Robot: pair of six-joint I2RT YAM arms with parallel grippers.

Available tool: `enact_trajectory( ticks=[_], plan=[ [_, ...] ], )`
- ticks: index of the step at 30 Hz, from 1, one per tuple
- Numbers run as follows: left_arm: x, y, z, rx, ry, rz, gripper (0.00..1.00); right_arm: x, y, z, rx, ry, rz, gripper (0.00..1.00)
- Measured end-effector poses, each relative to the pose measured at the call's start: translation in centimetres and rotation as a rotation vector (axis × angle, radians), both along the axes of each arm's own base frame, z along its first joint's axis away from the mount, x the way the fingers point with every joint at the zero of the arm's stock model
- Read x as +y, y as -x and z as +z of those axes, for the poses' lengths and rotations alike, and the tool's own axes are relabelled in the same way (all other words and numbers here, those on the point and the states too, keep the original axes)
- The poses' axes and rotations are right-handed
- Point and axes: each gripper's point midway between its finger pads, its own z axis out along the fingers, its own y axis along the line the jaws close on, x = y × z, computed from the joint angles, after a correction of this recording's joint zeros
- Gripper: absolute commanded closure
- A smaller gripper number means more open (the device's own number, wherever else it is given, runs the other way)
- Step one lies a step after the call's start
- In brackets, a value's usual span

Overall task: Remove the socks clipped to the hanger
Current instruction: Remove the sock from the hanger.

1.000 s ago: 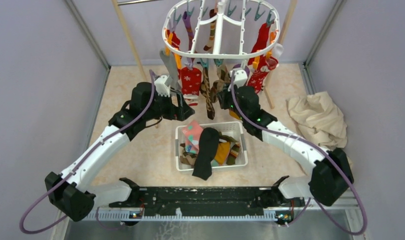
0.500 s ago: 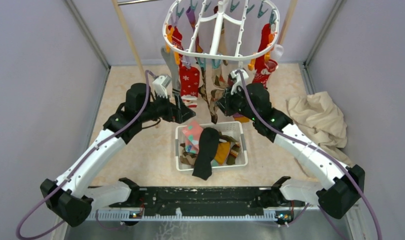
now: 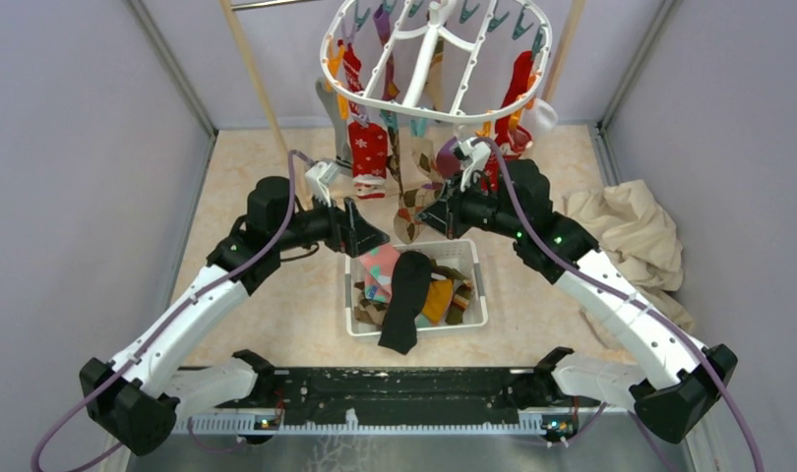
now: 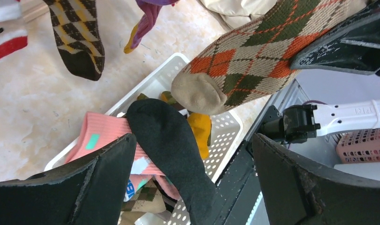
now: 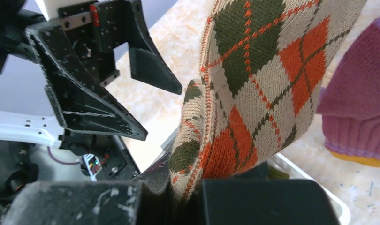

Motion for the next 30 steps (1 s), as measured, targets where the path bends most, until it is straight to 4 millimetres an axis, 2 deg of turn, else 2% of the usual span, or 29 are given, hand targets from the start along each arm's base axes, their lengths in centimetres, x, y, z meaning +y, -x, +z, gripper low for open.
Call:
enact_trajectory(
  ticks=[9,14,25,30],
  plan=[
    [-0.7,0.8,-0.1,-0.043,0.057,-0.063,0.01,0.9,1.5,1.2,0.039,-0.055,0.074,1.00],
    [-1.3,1.7,-0.4,-0.052,0.122,-0.115,0.01,1.1,1.9,2.5,0.027,-0.083,0.097,1.00],
    [-2.3,2.7,1.0,-0.091,0.240,-0.189,0.01,1.4,2.4,2.9,0.047,-0.108,0.116,1.00],
    [-2.5,3.3,0.8,-0.094,0.291,-0.211,0.01,1.5,2.5,3.3,0.050,-0.123,0.126,1.00]
  ],
)
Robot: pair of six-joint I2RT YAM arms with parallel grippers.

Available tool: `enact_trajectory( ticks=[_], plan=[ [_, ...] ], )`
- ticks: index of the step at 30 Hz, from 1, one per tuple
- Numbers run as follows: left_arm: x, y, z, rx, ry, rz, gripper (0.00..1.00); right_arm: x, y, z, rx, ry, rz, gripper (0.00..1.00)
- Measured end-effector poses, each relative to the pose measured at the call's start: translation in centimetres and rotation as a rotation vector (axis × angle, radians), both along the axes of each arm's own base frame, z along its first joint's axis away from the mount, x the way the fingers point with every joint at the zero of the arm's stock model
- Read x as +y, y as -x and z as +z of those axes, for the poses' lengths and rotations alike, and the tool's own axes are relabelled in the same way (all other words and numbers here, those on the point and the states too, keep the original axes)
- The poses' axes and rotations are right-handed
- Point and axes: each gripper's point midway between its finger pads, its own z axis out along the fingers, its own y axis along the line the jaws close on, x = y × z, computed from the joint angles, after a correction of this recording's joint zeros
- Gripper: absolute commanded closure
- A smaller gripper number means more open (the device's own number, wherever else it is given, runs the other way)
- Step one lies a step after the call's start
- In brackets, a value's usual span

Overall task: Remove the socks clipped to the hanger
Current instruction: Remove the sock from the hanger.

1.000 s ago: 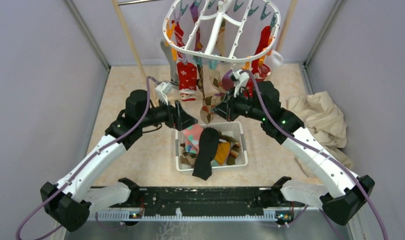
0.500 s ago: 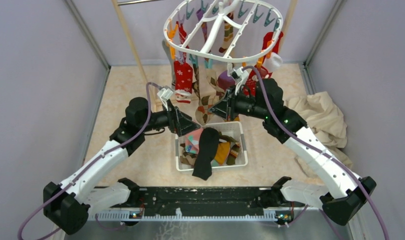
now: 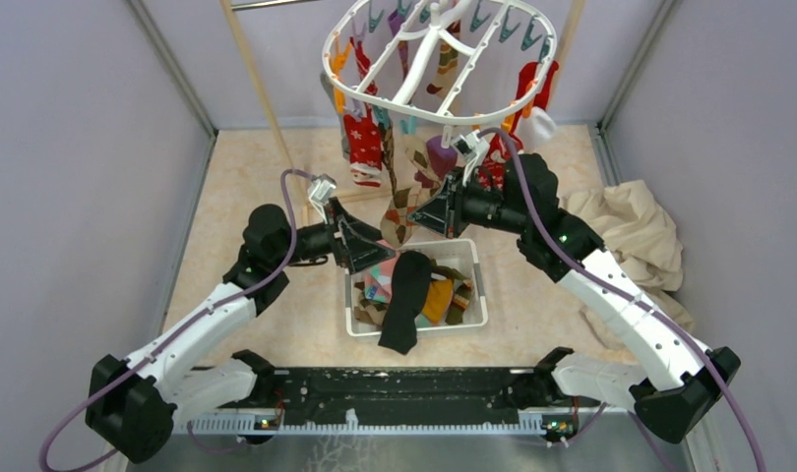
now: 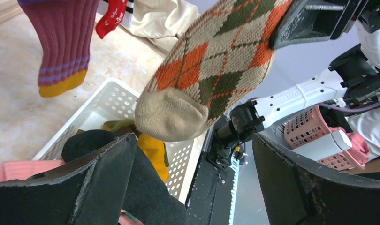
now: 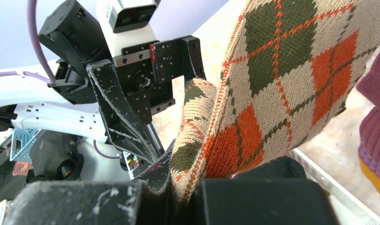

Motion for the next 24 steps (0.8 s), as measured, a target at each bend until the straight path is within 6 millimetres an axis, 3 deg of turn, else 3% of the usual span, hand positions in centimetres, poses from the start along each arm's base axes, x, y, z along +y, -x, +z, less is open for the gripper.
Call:
enact_trajectory(
  ticks=[5,15,24],
  plan=[
    [-0.1,0.6,-0.2,0.008,0.036,-0.024,0.01,0.1,0.0,0.4,-0.004,-0.017,0.005,1.00],
    [-0.3,0.5,1.5,-0.037,0.097,-0.033,0.01,0.5,0.4,0.6,0.009,-0.044,0.028,1.00],
    [-0.9,-0.4,0.7,-0.010,0.097,-0.034,0.01,0.8,0.8,-0.3,0.041,-0.058,0.051,1.00]
  ],
)
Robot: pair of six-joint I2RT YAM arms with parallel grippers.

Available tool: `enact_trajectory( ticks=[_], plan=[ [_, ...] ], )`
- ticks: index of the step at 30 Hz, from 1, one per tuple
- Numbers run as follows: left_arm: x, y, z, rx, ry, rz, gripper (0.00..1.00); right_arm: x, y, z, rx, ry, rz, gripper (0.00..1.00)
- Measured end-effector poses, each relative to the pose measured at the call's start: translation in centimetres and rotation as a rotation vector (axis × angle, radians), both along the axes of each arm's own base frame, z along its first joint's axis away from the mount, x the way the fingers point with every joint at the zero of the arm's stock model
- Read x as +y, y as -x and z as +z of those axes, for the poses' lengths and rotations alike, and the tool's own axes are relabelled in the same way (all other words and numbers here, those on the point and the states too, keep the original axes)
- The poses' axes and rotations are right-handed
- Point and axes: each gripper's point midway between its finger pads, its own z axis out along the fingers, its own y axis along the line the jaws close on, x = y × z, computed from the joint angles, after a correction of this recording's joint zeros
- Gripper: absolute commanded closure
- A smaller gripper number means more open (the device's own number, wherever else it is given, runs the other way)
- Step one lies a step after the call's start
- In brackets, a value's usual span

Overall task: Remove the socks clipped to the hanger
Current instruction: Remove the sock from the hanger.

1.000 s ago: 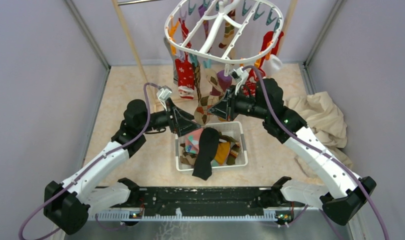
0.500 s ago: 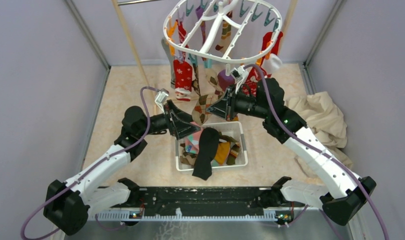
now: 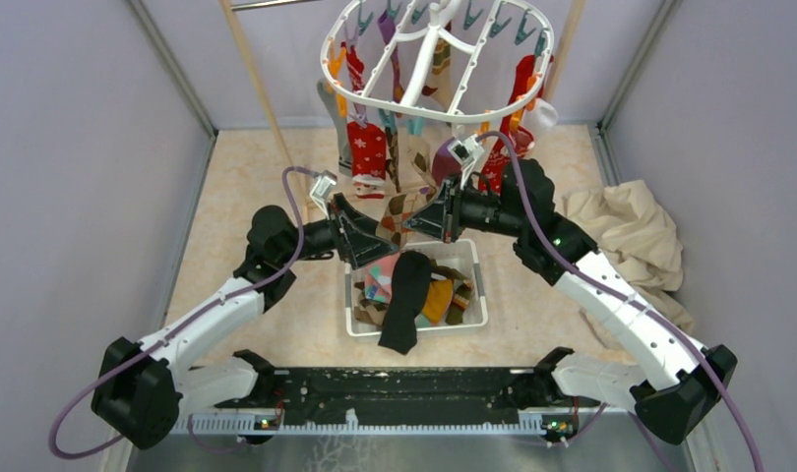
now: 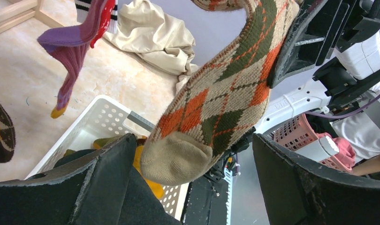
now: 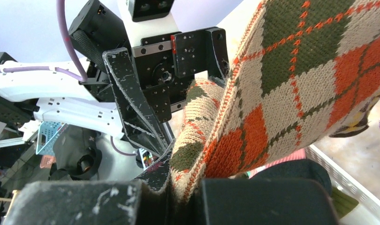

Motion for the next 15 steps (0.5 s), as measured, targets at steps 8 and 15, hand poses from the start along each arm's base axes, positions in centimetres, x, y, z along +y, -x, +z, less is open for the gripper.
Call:
enact_trajectory(
  ticks=[8,15],
  plan=[
    [-0.2,-0.3,0.3,-0.002,0.002,-0.003,0.16,0.1,0.0,-0.6,0.013,0.002,0.003,1.00],
    [-0.6,-0.6,1.9,-0.029,0.015,-0.015,0.49,-0.1,-0.5,-0.9,0.009,0.016,-0.027,1.00]
  ],
)
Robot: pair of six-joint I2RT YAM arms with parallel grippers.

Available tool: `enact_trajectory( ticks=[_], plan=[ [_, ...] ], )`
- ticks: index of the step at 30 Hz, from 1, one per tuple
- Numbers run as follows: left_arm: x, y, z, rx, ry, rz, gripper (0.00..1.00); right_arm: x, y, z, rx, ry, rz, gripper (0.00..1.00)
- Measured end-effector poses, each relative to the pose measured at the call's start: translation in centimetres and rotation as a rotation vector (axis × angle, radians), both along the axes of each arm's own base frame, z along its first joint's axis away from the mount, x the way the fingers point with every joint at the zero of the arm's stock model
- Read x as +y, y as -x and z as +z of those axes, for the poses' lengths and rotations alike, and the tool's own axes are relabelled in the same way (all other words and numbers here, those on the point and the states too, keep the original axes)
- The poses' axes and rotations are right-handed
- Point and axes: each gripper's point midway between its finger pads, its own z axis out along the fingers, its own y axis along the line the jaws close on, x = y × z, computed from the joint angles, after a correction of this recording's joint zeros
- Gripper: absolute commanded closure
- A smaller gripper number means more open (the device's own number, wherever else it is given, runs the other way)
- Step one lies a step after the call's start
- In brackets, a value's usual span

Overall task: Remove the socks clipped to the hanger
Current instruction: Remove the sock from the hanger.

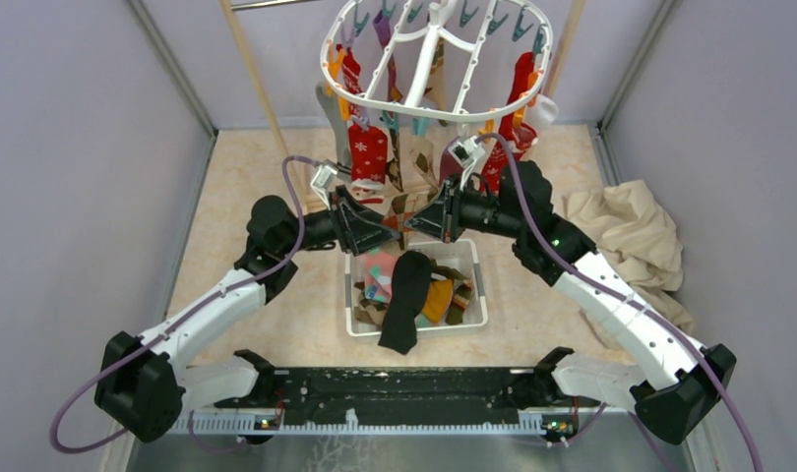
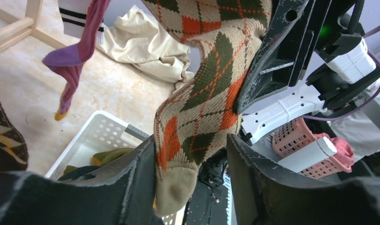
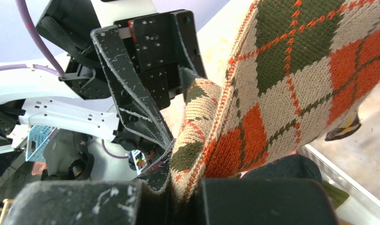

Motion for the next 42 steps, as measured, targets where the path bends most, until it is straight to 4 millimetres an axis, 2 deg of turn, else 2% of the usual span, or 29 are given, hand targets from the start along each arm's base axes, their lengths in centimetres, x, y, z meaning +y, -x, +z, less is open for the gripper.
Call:
enact_trajectory(
  ticks=[1,6,11,19,26,39,42],
  plan=[
    [-0.1,-0.1,0.1,-0.001,-0.001,-0.003,0.54,-0.1,-0.1,-0.1,0.001,0.005,-0.006,1.00],
    [-0.4,-0.3,0.2,0.010,-0.010,-0.015,0.69,-0.2,-0.4,-1.2,0.009,0.029,-0.025,1.00],
    [-0.5,-0.4,0.2,0.022,-0.028,-0.017,0.77,-0.4,-0.7,-1.7,0.008,0.040,-0.039,1.00],
    [-0.5,-1.0,1.0,0.026,-0.074,0.002,0.81,-0.6,-1.2,-3.0,0.013,0.068,-0.068,1.00],
    [-0.2,-1.8,0.6,0.052,-0.135,0.046,0.83,-1.1,-1.8,-3.7,0.013,0.096,-0.105,0.68],
    [1.2,-4.8,-3.5,0.153,-0.314,0.220,0.83,-2.7,-2.2,-4.4,0.003,0.151,-0.185,0.37],
    [1.6,-5.3,-4.0,0.164,-0.345,0.258,0.83,-3.4,-2.1,-4.6,-0.003,0.171,-0.212,0.21]
  ],
)
